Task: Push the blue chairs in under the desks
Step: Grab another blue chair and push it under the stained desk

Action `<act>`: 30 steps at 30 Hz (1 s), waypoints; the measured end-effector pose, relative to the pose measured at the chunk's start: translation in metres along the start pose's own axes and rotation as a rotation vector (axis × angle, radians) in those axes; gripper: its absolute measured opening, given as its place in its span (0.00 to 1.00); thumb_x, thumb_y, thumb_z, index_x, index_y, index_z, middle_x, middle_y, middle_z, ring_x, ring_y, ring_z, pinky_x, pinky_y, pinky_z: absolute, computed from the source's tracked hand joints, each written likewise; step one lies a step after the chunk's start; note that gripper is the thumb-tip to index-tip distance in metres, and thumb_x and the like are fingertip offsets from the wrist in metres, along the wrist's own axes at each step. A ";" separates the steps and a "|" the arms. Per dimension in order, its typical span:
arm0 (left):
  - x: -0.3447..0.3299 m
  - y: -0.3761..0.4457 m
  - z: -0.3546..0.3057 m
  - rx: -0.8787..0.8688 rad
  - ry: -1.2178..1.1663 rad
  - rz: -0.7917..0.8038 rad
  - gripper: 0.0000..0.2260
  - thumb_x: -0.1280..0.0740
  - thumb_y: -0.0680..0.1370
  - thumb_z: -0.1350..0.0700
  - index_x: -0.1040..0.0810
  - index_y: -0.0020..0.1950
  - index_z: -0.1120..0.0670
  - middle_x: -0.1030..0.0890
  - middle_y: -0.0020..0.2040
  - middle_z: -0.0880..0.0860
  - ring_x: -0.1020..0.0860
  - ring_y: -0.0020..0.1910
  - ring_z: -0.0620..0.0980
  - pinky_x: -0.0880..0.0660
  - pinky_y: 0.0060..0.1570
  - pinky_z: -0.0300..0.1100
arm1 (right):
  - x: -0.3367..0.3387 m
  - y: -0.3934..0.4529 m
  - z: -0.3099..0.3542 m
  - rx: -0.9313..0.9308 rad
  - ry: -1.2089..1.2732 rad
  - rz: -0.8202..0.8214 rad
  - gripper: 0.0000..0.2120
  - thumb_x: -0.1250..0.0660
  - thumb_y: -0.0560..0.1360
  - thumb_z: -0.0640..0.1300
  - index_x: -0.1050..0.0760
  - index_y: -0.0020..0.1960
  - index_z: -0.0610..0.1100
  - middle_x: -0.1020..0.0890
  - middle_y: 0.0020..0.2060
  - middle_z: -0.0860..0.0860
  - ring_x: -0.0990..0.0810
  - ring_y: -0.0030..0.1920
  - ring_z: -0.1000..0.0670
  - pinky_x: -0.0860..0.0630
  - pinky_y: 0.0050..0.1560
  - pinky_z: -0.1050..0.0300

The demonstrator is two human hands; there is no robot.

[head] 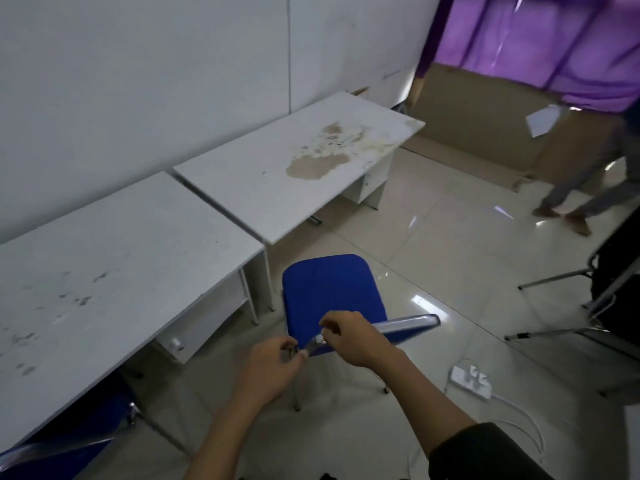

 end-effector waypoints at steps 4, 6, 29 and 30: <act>-0.049 0.026 -0.062 -0.115 0.069 0.059 0.08 0.30 0.77 0.43 0.19 0.54 0.44 0.18 0.51 0.43 0.21 0.47 0.41 0.23 0.46 0.40 | 0.050 -0.011 -0.069 -0.091 -0.092 -0.156 0.12 0.33 0.82 0.51 0.20 0.63 0.49 0.17 0.58 0.52 0.20 0.57 0.50 0.24 0.63 0.48; -0.071 0.037 -0.078 -0.164 0.113 0.094 0.12 0.31 0.78 0.42 0.20 0.58 0.44 0.20 0.53 0.43 0.22 0.48 0.41 0.28 0.43 0.35 | 0.061 -0.018 -0.104 -0.154 -0.142 -0.208 0.12 0.34 0.82 0.55 0.19 0.59 0.49 0.16 0.56 0.51 0.20 0.55 0.49 0.23 0.62 0.49; -0.168 0.185 -0.157 -0.034 0.047 0.039 0.42 0.48 0.66 0.20 0.21 0.67 0.46 0.21 0.59 0.43 0.24 0.58 0.44 0.24 0.56 0.41 | 0.152 0.093 -0.248 -0.116 -0.194 -0.051 0.27 0.48 0.75 0.76 0.24 0.60 0.61 0.40 0.80 0.56 0.48 0.81 0.53 0.61 0.78 0.37; -0.172 0.199 -0.162 -0.015 0.028 0.043 0.41 0.47 0.67 0.20 0.21 0.66 0.46 0.21 0.58 0.42 0.24 0.57 0.44 0.24 0.56 0.40 | 0.162 0.106 -0.255 -0.108 -0.192 -0.047 0.27 0.47 0.75 0.76 0.24 0.60 0.61 0.40 0.80 0.56 0.48 0.81 0.53 0.61 0.78 0.37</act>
Point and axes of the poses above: each hand's wrist, its own y-axis towards the middle knuckle, its own x-axis out of the back of the hand, z = x × y, the point moved 9 cm from there along y, towards the middle knuckle
